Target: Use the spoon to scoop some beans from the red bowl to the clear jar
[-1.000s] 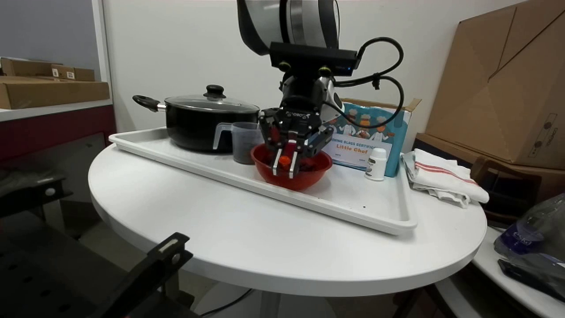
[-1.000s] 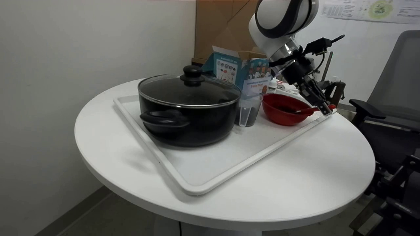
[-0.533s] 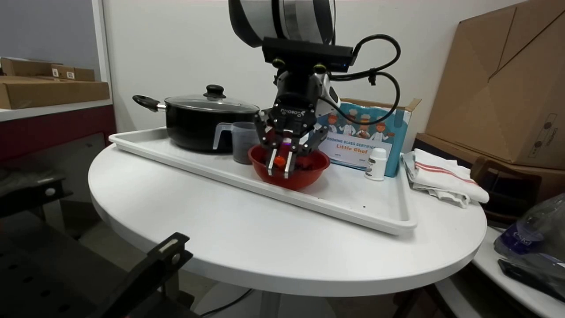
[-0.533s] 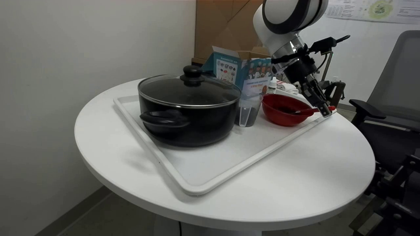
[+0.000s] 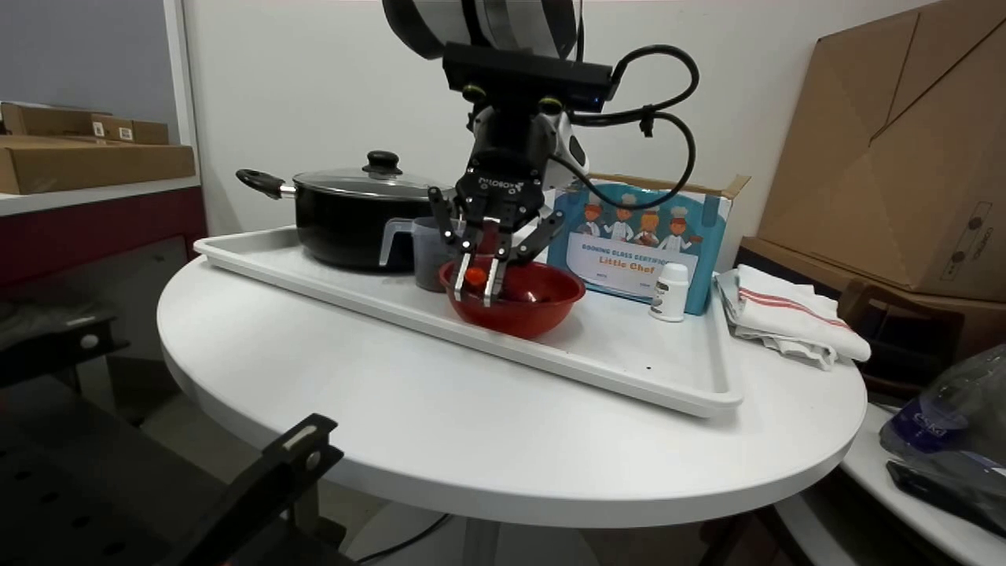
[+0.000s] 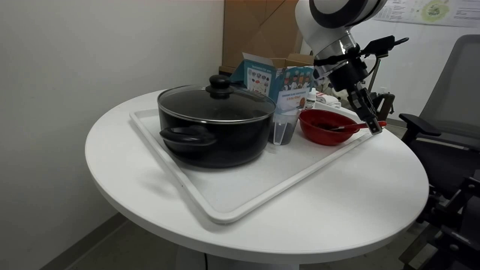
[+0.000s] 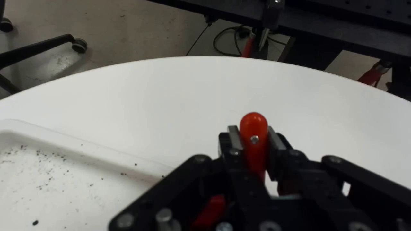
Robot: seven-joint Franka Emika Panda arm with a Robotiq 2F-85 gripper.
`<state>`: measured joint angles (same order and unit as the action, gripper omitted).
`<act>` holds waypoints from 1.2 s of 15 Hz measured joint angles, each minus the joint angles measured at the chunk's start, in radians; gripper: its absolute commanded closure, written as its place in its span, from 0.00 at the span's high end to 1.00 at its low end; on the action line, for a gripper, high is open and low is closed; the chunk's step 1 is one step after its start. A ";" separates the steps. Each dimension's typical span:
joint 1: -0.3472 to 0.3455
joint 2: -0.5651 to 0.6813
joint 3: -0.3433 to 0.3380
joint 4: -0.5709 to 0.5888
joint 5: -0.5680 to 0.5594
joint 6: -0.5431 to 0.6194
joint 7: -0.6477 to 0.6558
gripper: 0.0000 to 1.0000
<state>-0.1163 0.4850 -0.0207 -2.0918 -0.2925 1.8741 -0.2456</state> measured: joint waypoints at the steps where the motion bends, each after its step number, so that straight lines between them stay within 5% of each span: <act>1: 0.000 -0.012 0.001 -0.011 0.003 0.005 -0.004 0.09; 18: 0.011 -0.145 0.006 -0.088 0.035 0.016 -0.029 0.09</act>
<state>-0.1056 0.3397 -0.0146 -2.1794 -0.2572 1.8898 -0.2748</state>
